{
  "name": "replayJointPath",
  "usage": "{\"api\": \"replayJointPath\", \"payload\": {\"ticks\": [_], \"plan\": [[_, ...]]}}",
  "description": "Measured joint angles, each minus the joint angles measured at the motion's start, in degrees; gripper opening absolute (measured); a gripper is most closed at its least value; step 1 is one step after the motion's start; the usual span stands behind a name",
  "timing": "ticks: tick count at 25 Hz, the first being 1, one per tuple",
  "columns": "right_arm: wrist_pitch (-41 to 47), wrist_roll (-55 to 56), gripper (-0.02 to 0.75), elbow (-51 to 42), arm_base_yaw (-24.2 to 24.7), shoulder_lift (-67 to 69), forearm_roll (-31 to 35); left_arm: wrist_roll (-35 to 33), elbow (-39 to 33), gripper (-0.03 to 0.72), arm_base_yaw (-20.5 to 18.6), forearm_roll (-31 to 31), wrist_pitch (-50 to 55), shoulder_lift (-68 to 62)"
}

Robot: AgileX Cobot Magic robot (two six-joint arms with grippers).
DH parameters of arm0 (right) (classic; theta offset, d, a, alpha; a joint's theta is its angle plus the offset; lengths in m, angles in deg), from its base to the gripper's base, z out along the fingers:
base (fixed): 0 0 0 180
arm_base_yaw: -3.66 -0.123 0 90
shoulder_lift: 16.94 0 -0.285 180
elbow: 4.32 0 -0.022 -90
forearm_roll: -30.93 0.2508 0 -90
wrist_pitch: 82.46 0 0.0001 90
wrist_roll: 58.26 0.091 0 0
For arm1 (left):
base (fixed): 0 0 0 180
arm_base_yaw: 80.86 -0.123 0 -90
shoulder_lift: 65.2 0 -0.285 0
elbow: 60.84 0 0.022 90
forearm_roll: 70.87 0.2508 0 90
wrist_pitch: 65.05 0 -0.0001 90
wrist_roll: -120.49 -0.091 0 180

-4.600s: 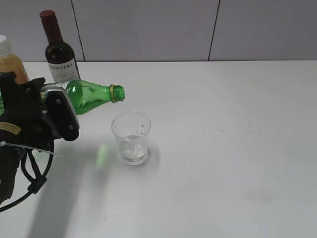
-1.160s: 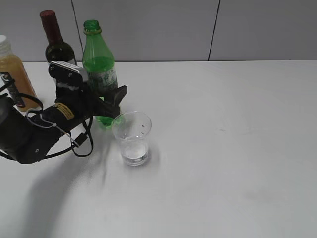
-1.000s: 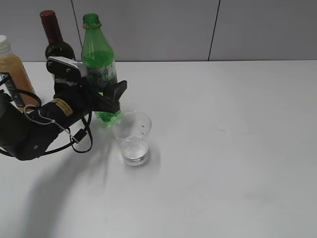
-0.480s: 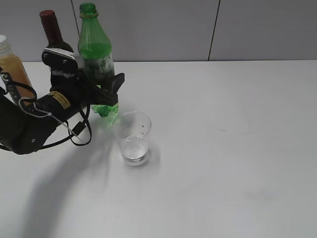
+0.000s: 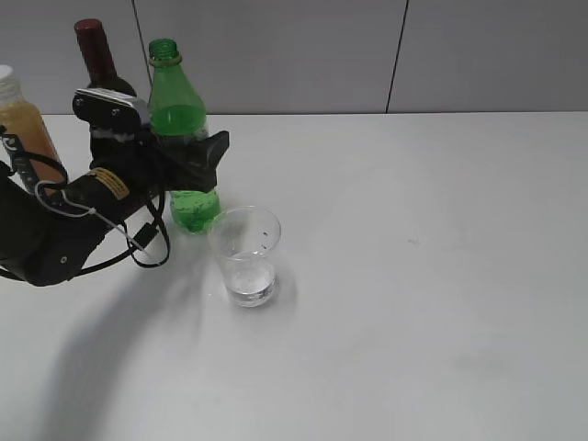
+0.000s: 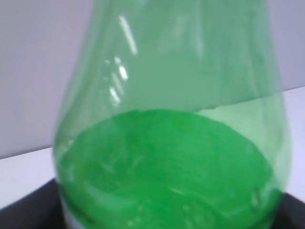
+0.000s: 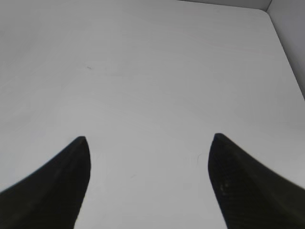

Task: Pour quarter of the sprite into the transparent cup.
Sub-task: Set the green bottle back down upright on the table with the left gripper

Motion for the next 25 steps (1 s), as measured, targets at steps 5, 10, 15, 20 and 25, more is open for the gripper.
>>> {"api": "replayJointPath", "payload": {"ticks": [5, 10, 15, 20, 25], "plan": [[0.0, 0.0, 0.594, 0.0, 0.0, 0.0, 0.0, 0.0, 0.0, 0.619, 0.0, 0.7, -0.2, 0.0], [0.0, 0.0, 0.594, 0.0, 0.0, 0.0, 0.0, 0.0, -0.1, 0.620, 0.0, 0.8, 1.4, 1.5], [0.0, 0.0, 0.594, 0.0, 0.0, 0.0, 0.0, 0.0, -1.6, 0.622, 0.0, 0.9, 1.8, 3.7], [0.0, 0.0, 0.594, 0.0, 0.0, 0.0, 0.0, 0.0, -3.1, 0.622, 0.0, 0.8, 2.2, 5.9], [0.0, 0.1, 0.594, 0.0, 0.0, 0.0, 0.0, 0.0, -3.1, 0.622, 0.0, 0.7, 2.3, 9.1]]}}
